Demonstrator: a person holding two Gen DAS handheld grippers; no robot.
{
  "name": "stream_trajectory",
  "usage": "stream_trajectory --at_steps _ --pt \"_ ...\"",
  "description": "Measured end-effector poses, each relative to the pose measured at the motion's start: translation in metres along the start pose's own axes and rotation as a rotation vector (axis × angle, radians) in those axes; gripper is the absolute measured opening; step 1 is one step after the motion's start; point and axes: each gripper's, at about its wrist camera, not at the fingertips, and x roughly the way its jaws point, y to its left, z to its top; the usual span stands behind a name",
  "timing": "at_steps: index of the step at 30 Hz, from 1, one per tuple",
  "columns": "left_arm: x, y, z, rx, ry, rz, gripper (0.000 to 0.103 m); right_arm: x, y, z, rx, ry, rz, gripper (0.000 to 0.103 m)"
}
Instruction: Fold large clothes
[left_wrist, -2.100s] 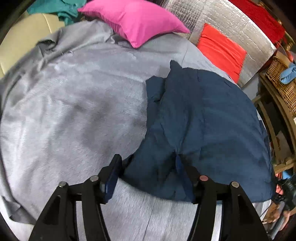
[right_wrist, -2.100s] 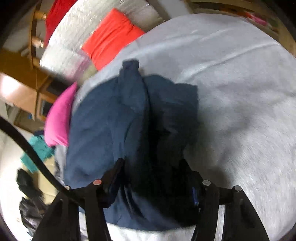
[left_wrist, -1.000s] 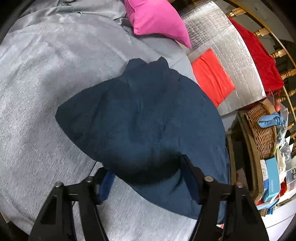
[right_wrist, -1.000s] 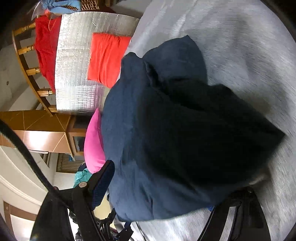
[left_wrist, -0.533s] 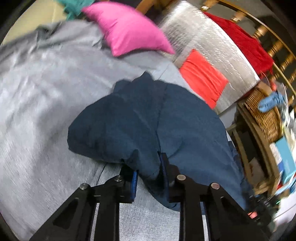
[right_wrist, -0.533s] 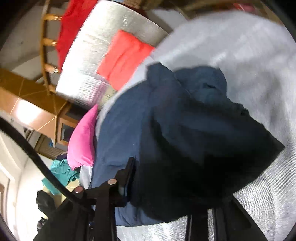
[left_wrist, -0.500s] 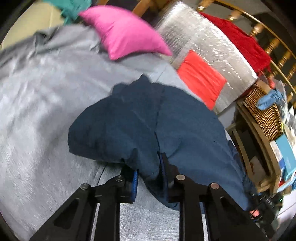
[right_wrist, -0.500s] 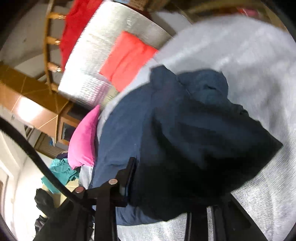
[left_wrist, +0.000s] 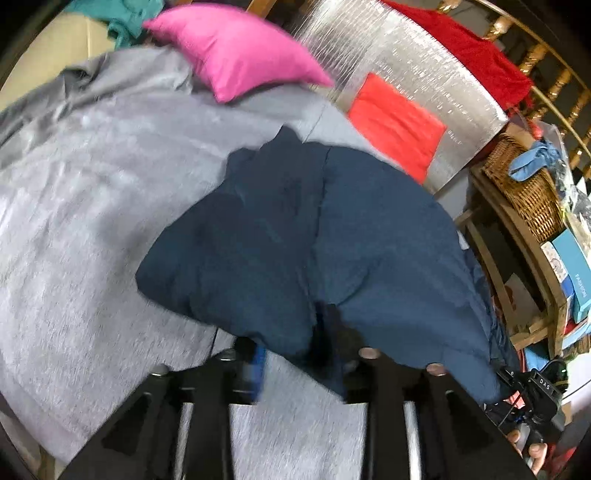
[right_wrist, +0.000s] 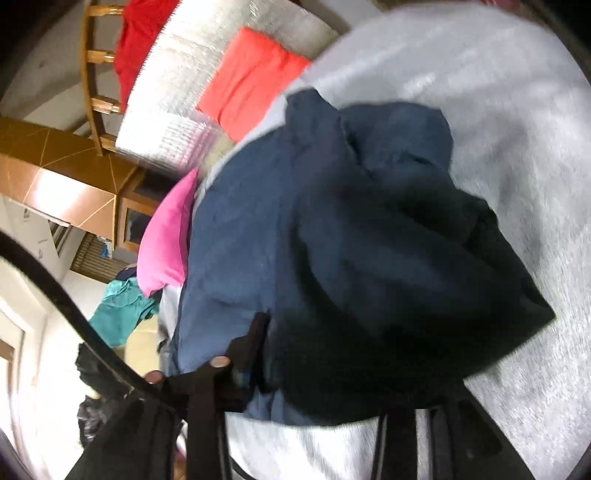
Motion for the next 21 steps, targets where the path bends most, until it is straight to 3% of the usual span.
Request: stream_trajectory --at_steps 1,2,6,9,13,15,21 --pt "-0.001 0.007 0.001 -0.027 0.032 0.005 0.053 -0.002 -0.005 0.0 0.019 0.014 -0.01 0.063" --pt "-0.002 0.012 0.001 -0.048 0.041 -0.015 0.053 -0.008 -0.012 0.001 0.04 0.011 -0.033 0.067" --pt "-0.014 0.036 0.008 -0.1 0.05 -0.042 0.061 -0.04 -0.04 0.012 0.132 -0.041 0.014 0.068" --pt "-0.032 0.055 0.019 -0.12 -0.032 0.022 0.065 -0.073 -0.059 0.025 0.174 -0.163 -0.004 0.075" --pt "-0.041 0.071 0.036 -0.148 -0.098 0.054 0.078 -0.09 -0.067 0.048 0.173 -0.234 -0.003 0.079" --pt "-0.038 0.07 0.046 -0.141 -0.107 0.053 0.081 -0.086 -0.065 0.061 0.157 -0.209 0.013 0.084" --pt "0.0 0.053 0.061 -0.097 0.007 -0.009 0.084 -0.038 -0.066 0.089 0.18 -0.043 0.034 0.084"
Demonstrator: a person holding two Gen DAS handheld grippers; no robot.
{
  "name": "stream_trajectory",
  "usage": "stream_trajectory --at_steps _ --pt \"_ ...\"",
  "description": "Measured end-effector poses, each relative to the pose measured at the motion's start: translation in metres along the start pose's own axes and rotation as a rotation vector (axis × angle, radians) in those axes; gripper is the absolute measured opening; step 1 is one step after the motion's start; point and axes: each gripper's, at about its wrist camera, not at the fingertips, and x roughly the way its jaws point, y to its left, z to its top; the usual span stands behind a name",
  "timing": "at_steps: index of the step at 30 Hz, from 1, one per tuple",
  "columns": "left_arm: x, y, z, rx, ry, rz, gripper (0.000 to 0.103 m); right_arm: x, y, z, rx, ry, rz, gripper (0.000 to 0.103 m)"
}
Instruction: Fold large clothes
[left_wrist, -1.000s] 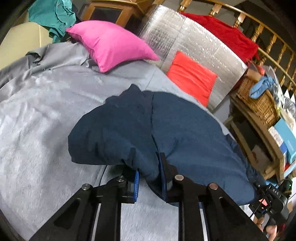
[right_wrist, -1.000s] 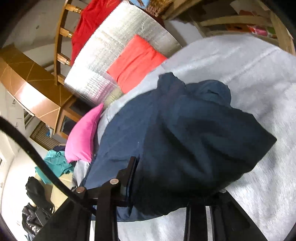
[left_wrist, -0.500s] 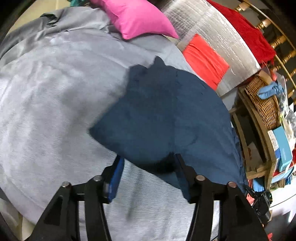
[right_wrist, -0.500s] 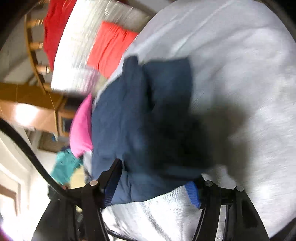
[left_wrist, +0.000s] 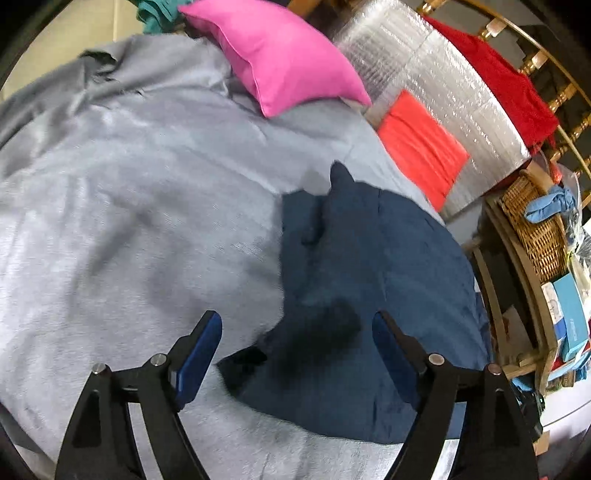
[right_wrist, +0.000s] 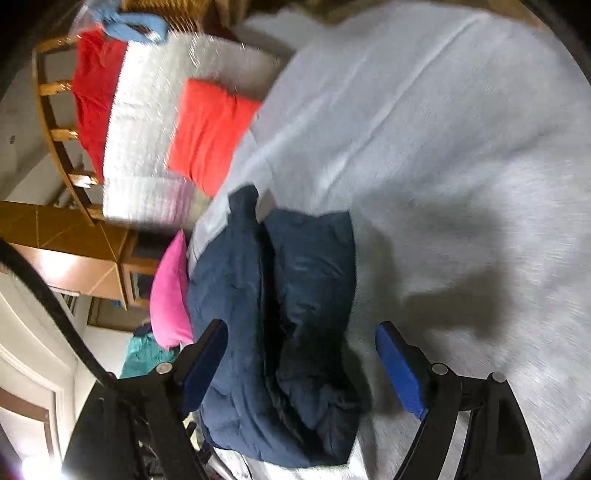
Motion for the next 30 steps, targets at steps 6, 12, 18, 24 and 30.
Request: stream_trajectory --at_steps 6,12,18,24,30 --pt "0.027 -0.01 0.003 -0.001 0.092 -0.049 0.084 0.047 0.006 0.003 -0.064 0.121 -0.026 0.085" --pt "0.033 -0.017 0.002 0.007 0.086 -0.115 0.063 0.069 0.03 -0.017 -0.208 0.134 -0.083 0.066" --pt "0.016 -0.024 -0.001 0.058 0.009 -0.118 0.028 0.057 0.063 -0.034 -0.319 0.029 -0.1 0.044" --pt "0.014 -0.034 -0.009 0.161 -0.018 -0.034 0.033 0.067 0.061 -0.044 -0.357 0.037 -0.199 0.051" --pt "0.003 -0.032 -0.009 0.128 0.0 0.089 0.063 0.022 0.06 -0.043 -0.272 -0.102 -0.229 0.07"
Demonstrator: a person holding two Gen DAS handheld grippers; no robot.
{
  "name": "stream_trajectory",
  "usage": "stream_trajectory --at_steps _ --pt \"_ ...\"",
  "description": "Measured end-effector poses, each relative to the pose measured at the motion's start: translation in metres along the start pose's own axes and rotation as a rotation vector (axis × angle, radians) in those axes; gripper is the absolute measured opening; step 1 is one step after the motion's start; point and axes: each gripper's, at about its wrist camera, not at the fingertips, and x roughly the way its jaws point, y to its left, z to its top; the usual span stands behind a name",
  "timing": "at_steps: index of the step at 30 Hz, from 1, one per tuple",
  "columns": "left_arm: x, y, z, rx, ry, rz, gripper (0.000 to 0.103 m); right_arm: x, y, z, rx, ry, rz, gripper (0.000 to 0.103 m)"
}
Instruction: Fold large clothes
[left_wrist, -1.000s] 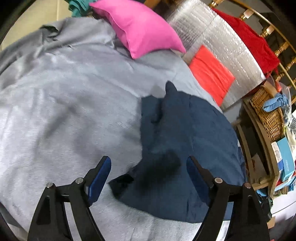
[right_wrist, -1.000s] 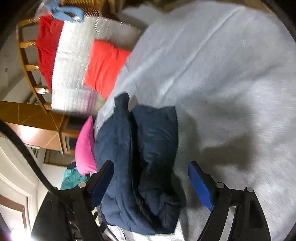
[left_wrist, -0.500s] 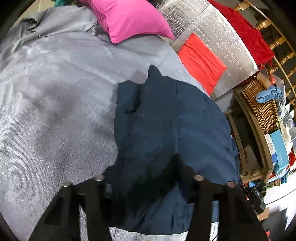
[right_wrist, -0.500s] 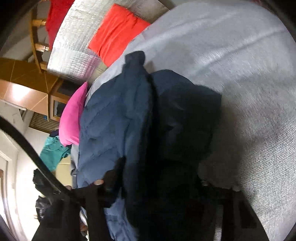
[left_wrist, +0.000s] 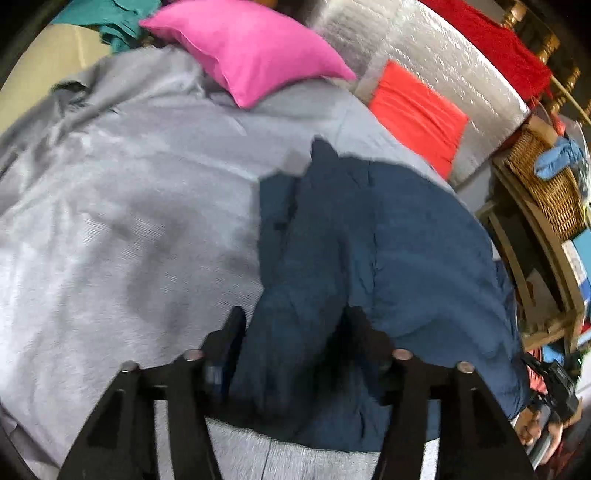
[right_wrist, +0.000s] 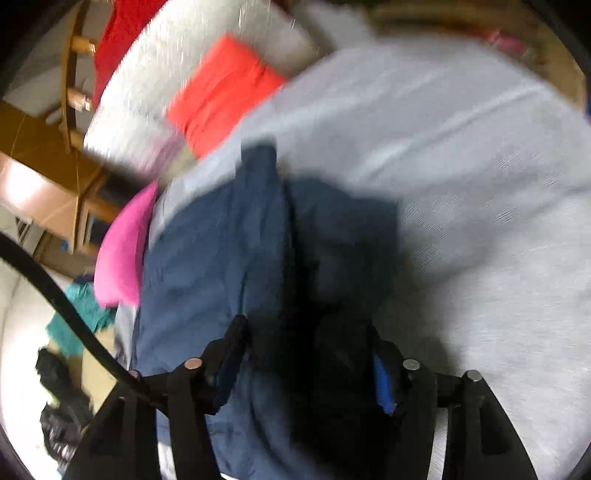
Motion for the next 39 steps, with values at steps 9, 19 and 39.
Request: stream_trajectory --at_steps 9,19,39 --pt "-0.037 -0.05 -0.029 0.217 -0.188 0.015 0.072 -0.019 0.07 -0.049 -0.33 -0.071 0.012 0.032" --pt "-0.033 -0.075 -0.052 0.339 -0.147 0.178 0.072 -0.028 0.073 -0.073 -0.342 -0.031 -0.14 0.055" --pt "-0.269 -0.141 -0.086 0.372 -0.597 0.258 0.098 -0.265 0.174 -0.166 -0.533 -0.448 0.006 0.095"
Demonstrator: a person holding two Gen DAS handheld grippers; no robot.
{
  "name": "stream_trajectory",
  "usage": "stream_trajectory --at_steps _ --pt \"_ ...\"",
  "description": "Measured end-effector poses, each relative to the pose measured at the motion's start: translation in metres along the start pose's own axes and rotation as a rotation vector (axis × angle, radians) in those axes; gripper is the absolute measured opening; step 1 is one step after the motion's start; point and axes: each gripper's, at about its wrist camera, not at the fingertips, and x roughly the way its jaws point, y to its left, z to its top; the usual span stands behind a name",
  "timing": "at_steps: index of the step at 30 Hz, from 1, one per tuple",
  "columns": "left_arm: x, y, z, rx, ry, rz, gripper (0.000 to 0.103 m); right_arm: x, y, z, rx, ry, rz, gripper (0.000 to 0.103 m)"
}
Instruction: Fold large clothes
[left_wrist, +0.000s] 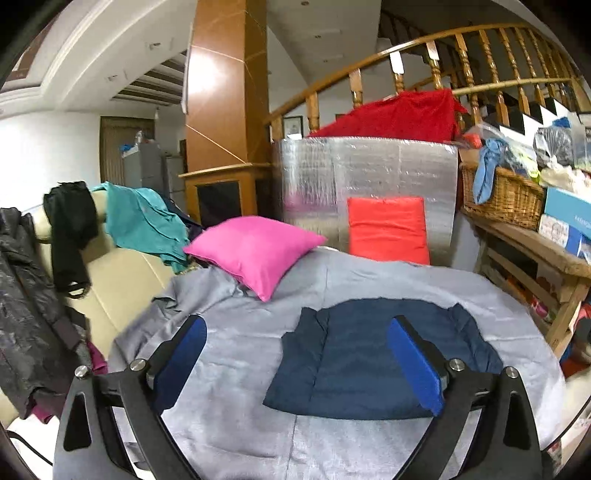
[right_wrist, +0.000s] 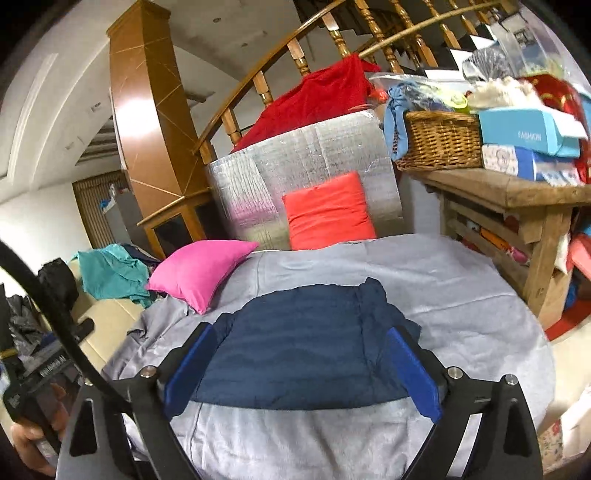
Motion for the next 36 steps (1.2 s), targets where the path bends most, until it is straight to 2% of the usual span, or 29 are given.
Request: stream_trajectory --at_steps 4,10,19,36 --pt "-0.026 0.0 0.008 0.015 -0.04 0.064 0.098 -0.01 0.015 -0.001 -0.042 -0.007 -0.055 0.095" --pt "-0.049 -0.003 0.016 0.024 -0.074 0.091 0.099 -0.011 0.026 -0.007 -0.059 0.018 -0.084 0.095" --pt "-0.058 -0.014 0.02 0.06 -0.078 0.102 0.099 -0.007 0.028 -0.014 -0.088 0.031 -0.121 0.095" --pt "-0.067 -0.041 0.021 0.13 -0.079 0.095 0.099 -0.015 0.007 -0.013 -0.057 0.014 -0.109 0.095"
